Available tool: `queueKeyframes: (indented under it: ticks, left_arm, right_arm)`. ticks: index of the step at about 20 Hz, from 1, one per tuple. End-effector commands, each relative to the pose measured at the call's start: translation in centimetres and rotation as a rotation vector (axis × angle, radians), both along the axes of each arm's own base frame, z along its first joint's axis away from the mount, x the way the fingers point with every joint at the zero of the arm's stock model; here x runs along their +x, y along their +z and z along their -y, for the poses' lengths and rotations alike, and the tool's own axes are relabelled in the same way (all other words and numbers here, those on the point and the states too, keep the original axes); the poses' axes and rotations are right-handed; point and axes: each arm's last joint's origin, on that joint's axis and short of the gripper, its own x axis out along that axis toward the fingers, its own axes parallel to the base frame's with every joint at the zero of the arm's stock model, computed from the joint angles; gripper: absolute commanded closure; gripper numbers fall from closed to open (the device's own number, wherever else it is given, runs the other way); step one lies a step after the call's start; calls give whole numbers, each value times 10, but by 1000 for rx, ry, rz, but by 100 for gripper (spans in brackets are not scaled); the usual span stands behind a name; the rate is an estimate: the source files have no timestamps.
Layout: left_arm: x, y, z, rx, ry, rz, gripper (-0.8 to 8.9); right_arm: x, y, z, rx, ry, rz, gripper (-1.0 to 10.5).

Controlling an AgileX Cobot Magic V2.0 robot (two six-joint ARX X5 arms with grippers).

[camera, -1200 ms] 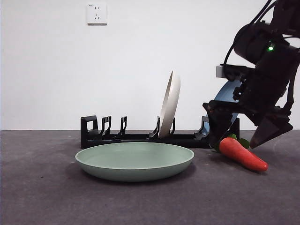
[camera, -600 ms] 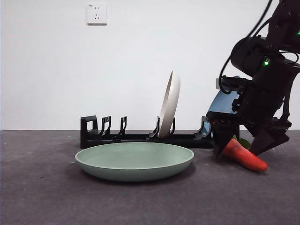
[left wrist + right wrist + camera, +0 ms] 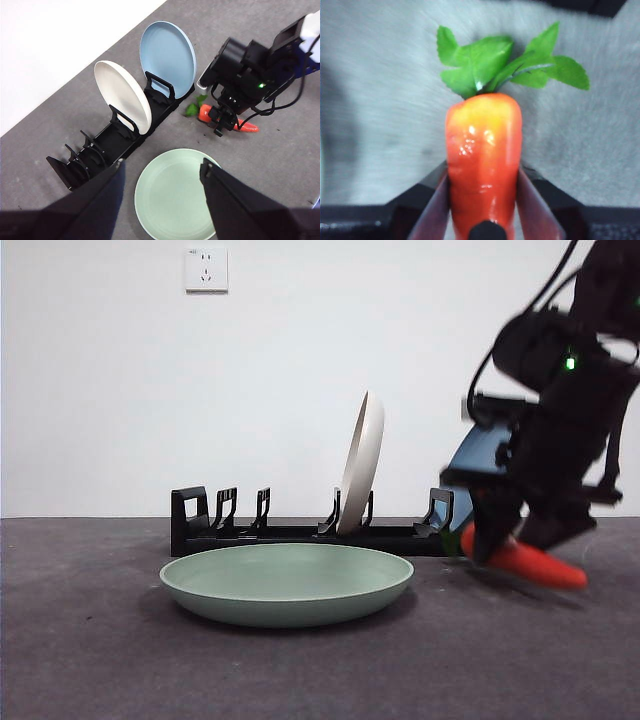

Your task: Take the green plate from the plate rack,put the plate on the table,take the carrot from the table,put the carrot in the plate

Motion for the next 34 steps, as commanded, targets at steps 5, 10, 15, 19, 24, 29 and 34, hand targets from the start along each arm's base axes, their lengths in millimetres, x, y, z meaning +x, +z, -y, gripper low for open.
queueKeyframes:
  ticks: [5, 10, 15, 19, 24, 29, 34]
  left_arm:
    - [0, 0, 0, -8, 3, 0, 558]
    - [-1, -1, 0, -1, 3, -4, 558]
    - [-1, -2, -1, 12, 2, -12, 558]
    - [-1, -2, -1, 12, 2, -13, 558]
    - [-1, -2, -1, 12, 2, -14, 558]
    - [-1, -3, -2, 27, 2, -22, 558]
    - [-2, -4, -2, 33, 4, -25, 558]
  right_arm:
    - [-36, 56, -48, 143, 109, 162, 963]
    - [-52, 40, -111, 237, 238, 204, 963]
    - [-45, -2, -135, 254, 241, 153, 964]
    - [-41, -28, -139, 215, 239, 97, 963]
    - [-42, -31, -139, 213, 249, 83, 847]
    - [-43, -32, -138, 207, 252, 65, 379]
    - [-50, 10, -132, 254, 271, 129, 379]
